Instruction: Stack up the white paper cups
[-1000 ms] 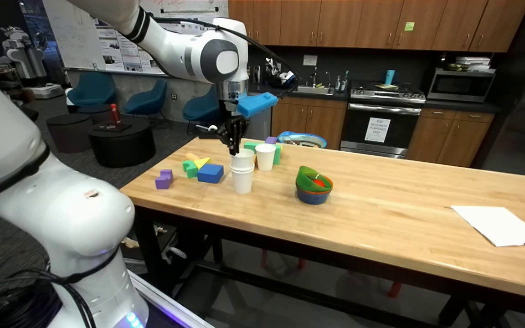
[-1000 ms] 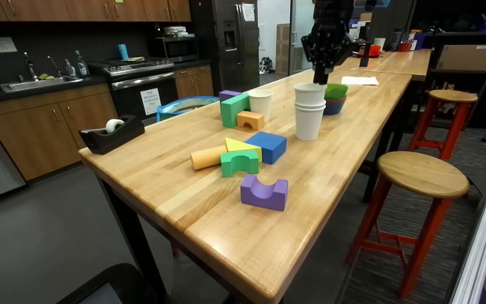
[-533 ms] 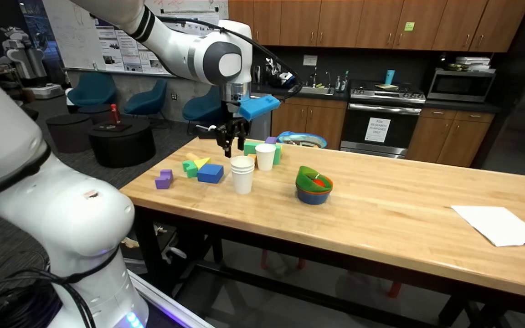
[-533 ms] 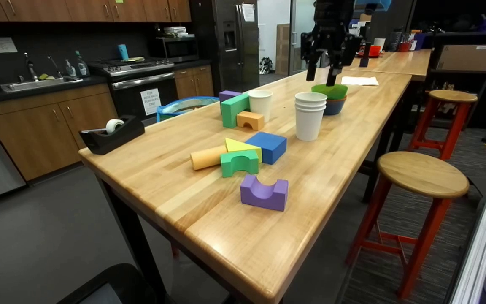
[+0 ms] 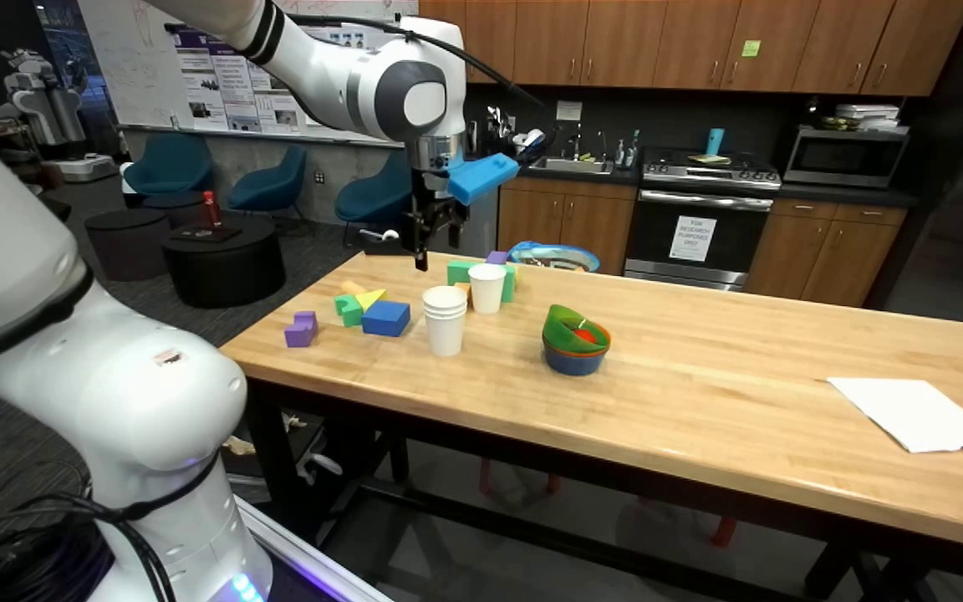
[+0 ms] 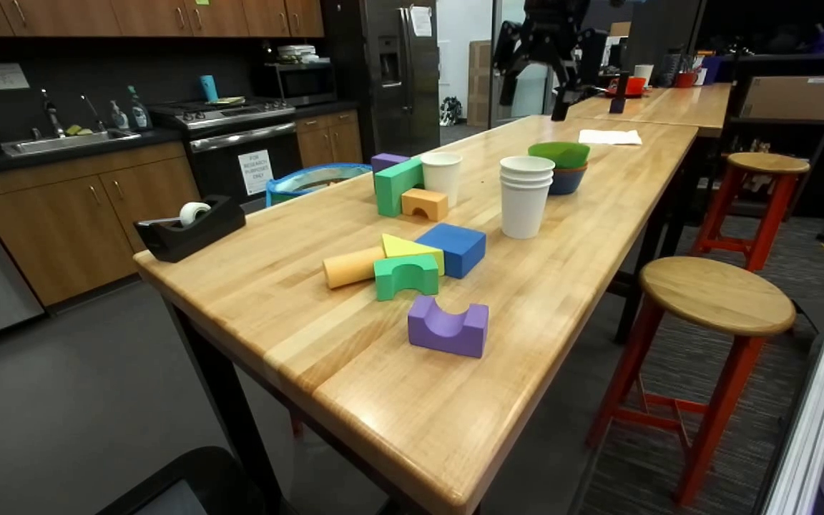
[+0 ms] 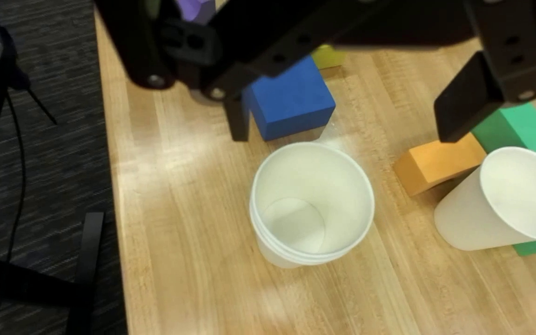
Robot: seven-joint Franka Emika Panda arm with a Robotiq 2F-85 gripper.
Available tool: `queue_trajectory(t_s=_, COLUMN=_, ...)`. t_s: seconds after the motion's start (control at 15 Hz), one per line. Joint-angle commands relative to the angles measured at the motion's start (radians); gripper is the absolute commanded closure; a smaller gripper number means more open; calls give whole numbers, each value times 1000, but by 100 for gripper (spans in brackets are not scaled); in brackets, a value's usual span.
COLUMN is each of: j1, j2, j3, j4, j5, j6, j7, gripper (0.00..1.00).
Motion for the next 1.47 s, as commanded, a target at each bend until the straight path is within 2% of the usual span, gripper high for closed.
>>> queue_trajectory(t_s=0.0, j1=6, j2=18, j3=-10, j4=26, j5=47, j6=43, j7=-45, gripper=0)
queue_trajectory(t_s=0.6, j1=-7, j2=15, j3=3, j4=14, j5=47, j6=56, j7=-26, gripper=0)
queue_trajectory(t_s=0.8, j1=26, j2=46, j3=-41, j4=36, j5=120, j6=57, j7=-172, gripper=0)
queue_trajectory(t_s=1.0, j1=37, j2=96, j3=-57, j4=61, j5=223, j6=56, j7=-298, gripper=0)
queue_trajectory(t_s=1.13, j1=35, j2=137, j3=-55, j4=90, j5=278, j6=48, j7=-371, gripper=0)
queue_trajectory(t_s=1.4, j1=16, j2=212, j3=-14, j4=148, j5=337, j6=48, j7=-407, gripper=0)
